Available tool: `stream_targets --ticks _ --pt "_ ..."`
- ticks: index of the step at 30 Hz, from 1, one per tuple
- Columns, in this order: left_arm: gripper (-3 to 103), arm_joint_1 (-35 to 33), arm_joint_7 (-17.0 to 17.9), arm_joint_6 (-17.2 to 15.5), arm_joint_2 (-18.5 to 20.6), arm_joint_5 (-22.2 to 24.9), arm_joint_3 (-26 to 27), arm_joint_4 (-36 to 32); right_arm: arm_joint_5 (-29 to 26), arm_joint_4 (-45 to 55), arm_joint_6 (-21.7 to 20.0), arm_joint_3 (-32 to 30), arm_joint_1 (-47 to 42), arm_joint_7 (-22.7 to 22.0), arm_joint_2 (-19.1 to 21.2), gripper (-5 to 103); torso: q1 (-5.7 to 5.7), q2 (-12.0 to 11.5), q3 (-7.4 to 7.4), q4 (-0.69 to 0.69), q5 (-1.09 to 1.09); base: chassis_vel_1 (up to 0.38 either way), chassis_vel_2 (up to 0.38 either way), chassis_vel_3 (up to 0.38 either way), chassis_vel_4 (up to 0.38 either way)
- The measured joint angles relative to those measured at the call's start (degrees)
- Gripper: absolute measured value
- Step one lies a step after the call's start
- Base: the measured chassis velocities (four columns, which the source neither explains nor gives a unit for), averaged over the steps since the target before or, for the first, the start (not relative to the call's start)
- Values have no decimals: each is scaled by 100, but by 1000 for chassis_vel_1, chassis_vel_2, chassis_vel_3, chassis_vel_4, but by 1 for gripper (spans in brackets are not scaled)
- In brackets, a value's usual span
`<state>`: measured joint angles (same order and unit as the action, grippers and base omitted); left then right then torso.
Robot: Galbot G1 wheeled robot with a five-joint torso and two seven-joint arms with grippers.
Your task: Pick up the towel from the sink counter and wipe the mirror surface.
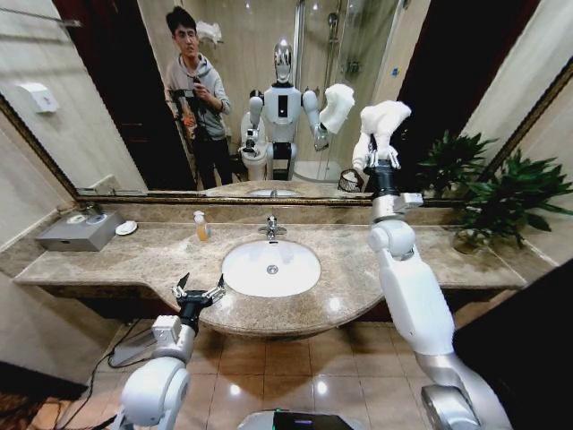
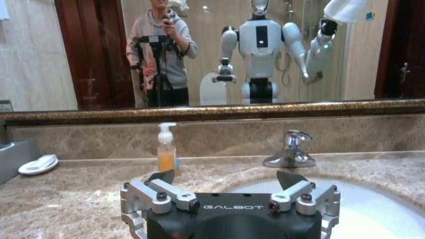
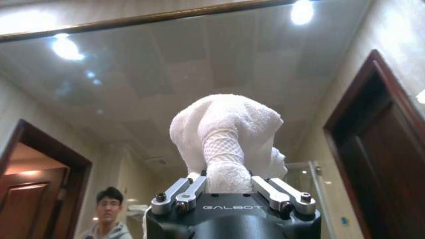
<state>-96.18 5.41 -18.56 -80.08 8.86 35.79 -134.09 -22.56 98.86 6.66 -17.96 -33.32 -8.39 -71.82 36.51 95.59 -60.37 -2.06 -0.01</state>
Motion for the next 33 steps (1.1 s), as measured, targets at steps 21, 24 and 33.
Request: stream_targets --ticks 21,24,33 --pt "100 2 0 0 0 0 -1 0 433 -412 41 458 1320 112 -358 19 2 -2 -1 5 1 -86 79 85 -90" --pt "100 0 0 0 1 0 0 0 517 -763 40 455 1811 70 -499 19 0 -1 0 2 -2 0 0 0 0" --pt "100 0 0 0 0 0 0 0 934 -2423 -128 291 3445 -105 -1443 19 -1 1 0 1 -1 30 -9 -19 12"
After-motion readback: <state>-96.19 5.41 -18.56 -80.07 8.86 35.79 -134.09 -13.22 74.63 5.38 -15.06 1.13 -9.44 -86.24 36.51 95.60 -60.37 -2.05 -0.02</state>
